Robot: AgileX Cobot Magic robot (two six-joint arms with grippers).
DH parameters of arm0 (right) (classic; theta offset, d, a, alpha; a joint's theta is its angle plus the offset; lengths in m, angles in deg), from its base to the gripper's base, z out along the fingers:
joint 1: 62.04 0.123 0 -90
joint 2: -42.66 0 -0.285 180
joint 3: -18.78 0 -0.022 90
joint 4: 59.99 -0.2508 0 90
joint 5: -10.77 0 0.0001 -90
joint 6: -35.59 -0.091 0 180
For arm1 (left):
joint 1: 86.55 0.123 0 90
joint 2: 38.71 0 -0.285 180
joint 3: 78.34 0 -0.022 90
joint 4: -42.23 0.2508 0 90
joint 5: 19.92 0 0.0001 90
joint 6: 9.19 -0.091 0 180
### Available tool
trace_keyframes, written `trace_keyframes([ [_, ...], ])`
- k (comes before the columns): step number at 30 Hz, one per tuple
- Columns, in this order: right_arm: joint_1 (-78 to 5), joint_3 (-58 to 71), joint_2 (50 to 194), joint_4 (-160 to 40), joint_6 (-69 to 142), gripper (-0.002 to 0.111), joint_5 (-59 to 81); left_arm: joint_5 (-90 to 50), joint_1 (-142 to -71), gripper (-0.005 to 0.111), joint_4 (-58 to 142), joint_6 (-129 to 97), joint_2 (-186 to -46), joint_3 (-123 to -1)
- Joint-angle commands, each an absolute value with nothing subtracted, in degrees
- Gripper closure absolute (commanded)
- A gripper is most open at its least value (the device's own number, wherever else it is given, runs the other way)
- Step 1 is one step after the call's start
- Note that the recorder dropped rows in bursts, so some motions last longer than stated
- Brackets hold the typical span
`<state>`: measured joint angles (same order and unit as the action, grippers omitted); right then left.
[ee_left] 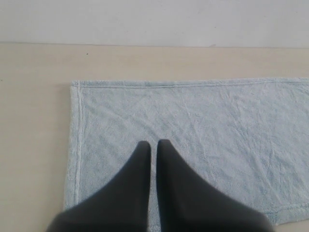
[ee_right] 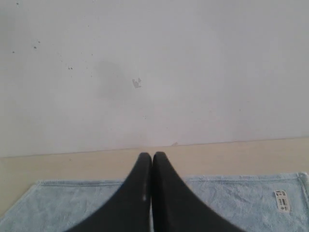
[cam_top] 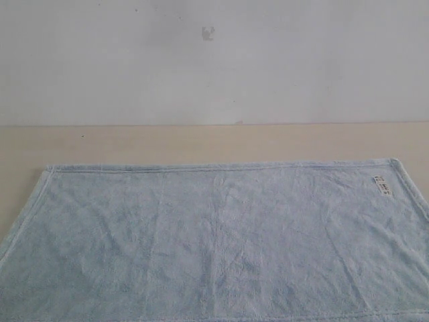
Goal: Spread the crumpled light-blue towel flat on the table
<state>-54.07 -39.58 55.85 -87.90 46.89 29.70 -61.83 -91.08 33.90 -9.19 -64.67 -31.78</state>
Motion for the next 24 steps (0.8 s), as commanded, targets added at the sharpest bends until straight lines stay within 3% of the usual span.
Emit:
trace_keyframes([
  [1,-54.19,-41.07,55.05,-86.53,47.07,0.108,29.85,-61.85,-91.42,0.103,33.46,-9.19,-64.24,-31.62],
  [9,-54.19,-42.68,54.35,-86.88,48.54,0.108,32.41,-61.85,-91.42,0.103,33.46,-9.19,-64.24,-31.62],
  [24,-54.19,-50.71,50.45,-69.07,39.08,0.108,27.14,-61.56,-91.42,0.103,33.58,-9.19,-64.24,-31.62],
])
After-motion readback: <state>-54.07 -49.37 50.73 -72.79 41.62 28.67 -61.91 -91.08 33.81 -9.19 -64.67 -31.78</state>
